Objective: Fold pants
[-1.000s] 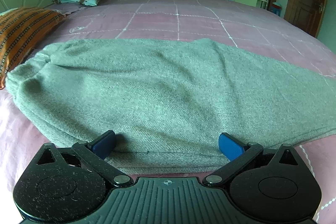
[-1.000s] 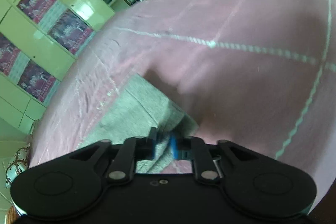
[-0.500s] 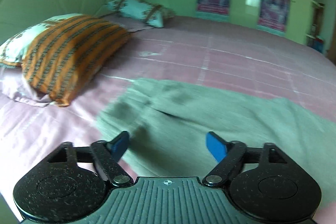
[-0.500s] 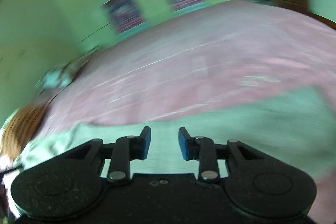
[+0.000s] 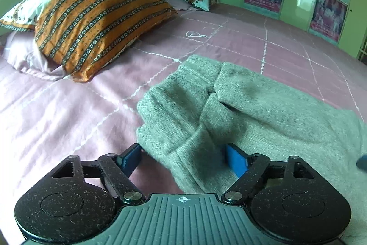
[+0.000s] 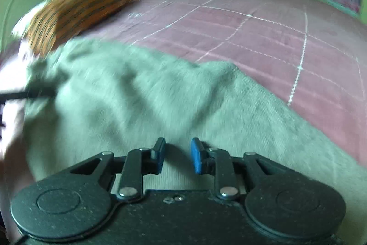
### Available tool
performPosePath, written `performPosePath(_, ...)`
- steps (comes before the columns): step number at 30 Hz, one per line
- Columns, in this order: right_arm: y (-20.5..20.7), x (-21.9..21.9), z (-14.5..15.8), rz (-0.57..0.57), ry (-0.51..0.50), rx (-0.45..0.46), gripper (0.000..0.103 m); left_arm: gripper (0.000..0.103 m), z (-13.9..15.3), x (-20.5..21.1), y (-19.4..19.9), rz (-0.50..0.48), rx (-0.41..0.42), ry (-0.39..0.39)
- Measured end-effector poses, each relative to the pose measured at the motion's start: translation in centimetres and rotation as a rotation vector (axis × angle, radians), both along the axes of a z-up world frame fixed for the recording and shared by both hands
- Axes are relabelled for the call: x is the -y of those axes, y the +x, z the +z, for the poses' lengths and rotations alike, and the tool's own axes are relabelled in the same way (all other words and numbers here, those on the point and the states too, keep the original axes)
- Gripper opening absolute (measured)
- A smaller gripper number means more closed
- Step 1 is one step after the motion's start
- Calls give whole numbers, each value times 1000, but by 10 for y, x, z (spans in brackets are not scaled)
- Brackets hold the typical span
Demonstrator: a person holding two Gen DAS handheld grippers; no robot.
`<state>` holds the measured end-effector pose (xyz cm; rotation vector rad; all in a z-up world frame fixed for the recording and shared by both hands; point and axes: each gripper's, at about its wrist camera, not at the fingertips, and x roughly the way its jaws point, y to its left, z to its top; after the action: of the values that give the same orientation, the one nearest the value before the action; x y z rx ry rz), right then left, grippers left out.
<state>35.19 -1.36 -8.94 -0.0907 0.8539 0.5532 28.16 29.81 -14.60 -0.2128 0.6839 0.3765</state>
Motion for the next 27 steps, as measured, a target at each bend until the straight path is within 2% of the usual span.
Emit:
performPosePath(3,17,0,-1,-47,-9,7,12,89,-3,-7,11,-11,0,5)
performPosePath(7,27,12,0,-97,-8,10,8,88,0,-10,10,-4,8,-11)
performPosePath(8,24,19,3,-110,-2,16,9,81,5,-6,7,-13,21,0)
performPosePath(9,21,24,4,-114,7,36,14,78,11,-1,3,-15,27,31)
performPosePath(11,11,28,10,-115,22,80,18,77,22,6,-1,-17,53,67)
performPosePath(13,11,28,13,-104,41,94,18,77,34,9,1,-8,84,65)
performPosePath(18,20,5,11,-62,31,109,18,77,48,21,26,-25,101,115)
performPosePath(20,32,-9,1,-42,-6,83,18,77,42,21,41,-25,64,148)
performPosePath(23,51,-19,-10,-70,-38,91,18,78,19,1,59,-12,-12,121)
performPosePath(25,62,-22,-9,-95,-49,108,27,85,12,-13,60,-4,-6,55)
performPosePath(26,71,-20,-7,-126,-41,99,36,85,13,-14,59,-6,-1,54)
performPosePath(27,76,-18,-6,-140,-28,80,36,85,17,-13,56,-8,5,65)
